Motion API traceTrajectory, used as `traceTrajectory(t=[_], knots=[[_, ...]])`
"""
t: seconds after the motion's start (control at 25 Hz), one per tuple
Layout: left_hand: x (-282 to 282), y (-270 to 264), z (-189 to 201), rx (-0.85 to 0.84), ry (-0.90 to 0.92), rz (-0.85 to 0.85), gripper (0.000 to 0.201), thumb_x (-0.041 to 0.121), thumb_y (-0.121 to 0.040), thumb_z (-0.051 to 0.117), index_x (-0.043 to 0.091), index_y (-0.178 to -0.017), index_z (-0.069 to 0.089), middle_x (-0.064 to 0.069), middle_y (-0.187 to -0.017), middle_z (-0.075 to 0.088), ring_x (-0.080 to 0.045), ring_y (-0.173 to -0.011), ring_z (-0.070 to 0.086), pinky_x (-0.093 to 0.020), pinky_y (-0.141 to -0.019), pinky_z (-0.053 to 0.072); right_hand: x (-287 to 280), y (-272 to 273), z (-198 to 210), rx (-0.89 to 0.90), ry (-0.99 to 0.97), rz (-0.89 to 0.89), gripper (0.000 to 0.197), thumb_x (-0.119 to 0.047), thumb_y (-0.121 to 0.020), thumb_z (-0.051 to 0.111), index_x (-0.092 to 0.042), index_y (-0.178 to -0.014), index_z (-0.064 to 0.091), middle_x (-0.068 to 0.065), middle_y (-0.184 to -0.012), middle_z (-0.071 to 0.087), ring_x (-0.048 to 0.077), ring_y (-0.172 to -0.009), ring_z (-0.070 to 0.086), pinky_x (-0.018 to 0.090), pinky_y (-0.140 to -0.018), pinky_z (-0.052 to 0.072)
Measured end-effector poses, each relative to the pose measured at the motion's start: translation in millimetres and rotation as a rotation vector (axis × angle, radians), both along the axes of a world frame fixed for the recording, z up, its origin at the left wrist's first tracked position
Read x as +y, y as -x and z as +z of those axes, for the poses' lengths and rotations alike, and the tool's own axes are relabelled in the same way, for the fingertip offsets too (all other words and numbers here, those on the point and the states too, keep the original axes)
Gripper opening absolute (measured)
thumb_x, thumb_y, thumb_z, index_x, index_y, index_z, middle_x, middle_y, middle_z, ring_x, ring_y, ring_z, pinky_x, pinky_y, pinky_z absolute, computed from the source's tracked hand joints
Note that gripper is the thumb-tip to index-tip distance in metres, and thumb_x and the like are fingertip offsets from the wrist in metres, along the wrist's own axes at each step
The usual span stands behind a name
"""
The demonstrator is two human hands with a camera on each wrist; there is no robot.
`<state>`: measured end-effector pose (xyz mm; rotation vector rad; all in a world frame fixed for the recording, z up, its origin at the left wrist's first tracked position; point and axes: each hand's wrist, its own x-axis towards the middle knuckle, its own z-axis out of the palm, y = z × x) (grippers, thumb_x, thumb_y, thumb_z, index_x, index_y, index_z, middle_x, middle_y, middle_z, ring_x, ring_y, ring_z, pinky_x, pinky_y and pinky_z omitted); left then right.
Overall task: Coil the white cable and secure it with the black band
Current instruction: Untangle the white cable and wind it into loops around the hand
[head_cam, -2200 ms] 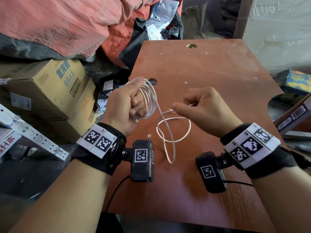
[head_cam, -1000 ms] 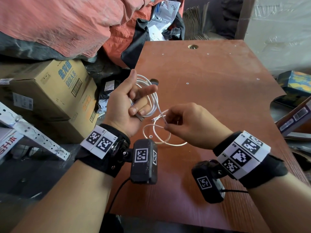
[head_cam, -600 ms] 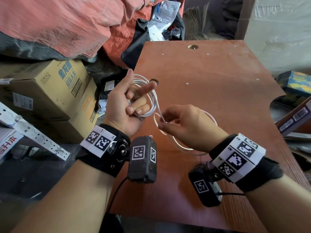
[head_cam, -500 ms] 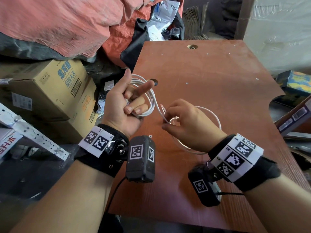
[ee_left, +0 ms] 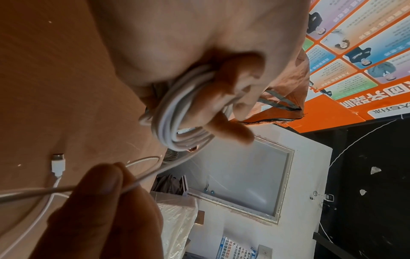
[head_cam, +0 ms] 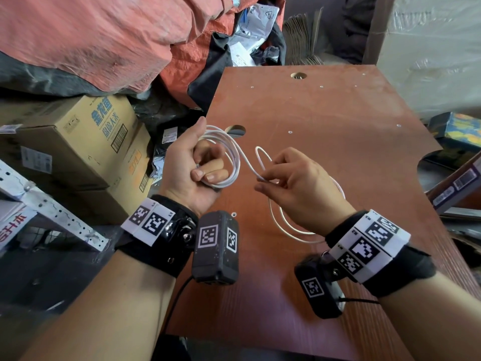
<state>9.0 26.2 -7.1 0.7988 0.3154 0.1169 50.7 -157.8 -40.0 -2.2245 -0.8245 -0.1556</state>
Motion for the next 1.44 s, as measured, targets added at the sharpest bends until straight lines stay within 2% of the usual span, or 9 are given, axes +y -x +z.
traceTrajectory(t=[0.12, 0.24, 0.36, 0.52, 0.68, 0.8, 0.96, 1.2, 1.44], knots=[[-0.4, 0.5, 1.1, 0.005, 0.007, -0.035, 0.059, 0.038, -0.097, 0.052, 0.022, -0.046, 0.026, 0.008, -0.038, 0.038, -0.006, -0.024, 0.02, -0.015, -0.031, 0.019, 1.5, 1.5, -0.1, -0.007, -0.05, 0.012, 0.014, -0.031, -0.088, 0.07, -0.018, -0.084, 0.075, -0.004, -0.087, 0.051, 0.002, -0.065, 0.047, 0.007, -0.061, 0.035], [-1.2, 1.7, 4.0, -0.023, 0.042, -0.109, 0.056, 0.039, -0.098, 0.048, 0.022, -0.048, 0.03, 0.01, -0.035, 0.03, -0.007, -0.023, 0.02, -0.015, -0.031, 0.016, 1.2, -0.1, -0.1, -0.005, -0.007, -0.02, 0.02, -0.028, -0.093, 0.064, -0.012, -0.082, 0.069, -0.001, -0.083, 0.053, 0.011, -0.065, 0.047, 0.018, -0.06, 0.038], [-0.5, 1.3, 3.8, -0.065, 0.115, -0.163, 0.047, 0.042, -0.1, 0.043, 0.021, -0.059, 0.036, 0.011, -0.037, 0.031, -0.006, -0.022, 0.025, -0.014, -0.03, 0.018, -0.5, -0.5, 1.2, 0.051, 0.056, 0.008, 0.023, -0.031, -0.096, 0.059, -0.012, -0.084, 0.067, 0.004, -0.072, 0.064, 0.022, -0.069, 0.055, 0.039, -0.068, 0.046], [-4.2, -2.7, -4.5, -0.139, 0.277, -0.148, 0.054, 0.042, -0.102, 0.041, 0.017, -0.054, 0.041, 0.009, -0.045, 0.045, -0.006, -0.023, 0.03, -0.015, -0.031, 0.024, 0.6, 2.0, 2.2, 0.053, 0.07, 0.06, 0.023, -0.034, -0.097, 0.056, -0.023, -0.077, 0.059, -0.001, -0.063, 0.059, 0.017, -0.063, 0.051, 0.037, -0.064, 0.045], [-2.6, -5.7, -7.1, -0.234, 0.314, -0.054, 0.065, 0.046, -0.102, 0.041, 0.015, -0.045, 0.035, -0.014, -0.089, 0.075, -0.006, -0.026, 0.032, -0.013, -0.034, 0.03, -3.5, -3.4, 1.8, 0.053, 0.13, 0.036, 0.026, -0.033, -0.097, 0.053, -0.019, -0.076, 0.055, -0.002, -0.062, 0.056, 0.013, -0.065, 0.045, 0.032, -0.062, 0.036], [-1.6, -5.1, -6.2, -0.266, 0.29, 0.015, 0.067, 0.052, -0.1, 0.04, 0.016, -0.044, 0.035, -0.02, -0.117, 0.07, -0.006, -0.031, 0.035, -0.012, -0.04, 0.037, -5.1, -4.7, 3.1, 0.074, 0.199, 0.014, 0.013, -0.031, -0.095, 0.055, -0.02, -0.093, 0.061, -0.005, -0.08, 0.067, 0.019, -0.078, 0.058, 0.036, -0.07, 0.047], [-0.8, -5.3, -3.5, -0.255, 0.253, 0.103, 0.067, 0.056, -0.099, 0.041, 0.016, -0.045, 0.04, -0.021, -0.125, 0.066, -0.005, -0.034, 0.046, -0.014, -0.045, 0.047, -5.7, -2.8, 1.4, 0.056, 0.186, 0.048, 0.011, -0.031, -0.097, 0.052, -0.023, -0.097, 0.059, -0.005, -0.081, 0.068, 0.022, -0.078, 0.062, 0.04, -0.074, 0.051], [-12.7, -6.6, -0.2, -0.178, 0.067, 0.13, 0.054, 0.056, -0.099, 0.041, 0.018, -0.061, 0.036, -0.021, -0.119, 0.069, -0.023, -0.088, 0.073, -0.032, -0.075, 0.059, -3.6, -1.9, 1.0, -0.03, 0.158, 0.181, 0.018, -0.032, -0.099, 0.051, -0.021, -0.101, 0.065, -0.004, -0.082, 0.059, 0.02, -0.077, 0.056, 0.043, -0.073, 0.049], [-15.9, -8.9, -3.1, -0.132, -0.012, 0.122, 0.052, 0.053, -0.099, 0.039, 0.016, -0.063, 0.037, -0.022, -0.118, 0.069, -0.029, -0.103, 0.071, -0.039, -0.088, 0.056, -5.0, 2.1, 6.0, -0.037, 0.183, 0.176, 0.02, -0.037, -0.099, 0.052, -0.03, -0.107, 0.068, -0.011, -0.077, 0.062, 0.014, -0.072, 0.057, 0.038, -0.071, 0.051]])
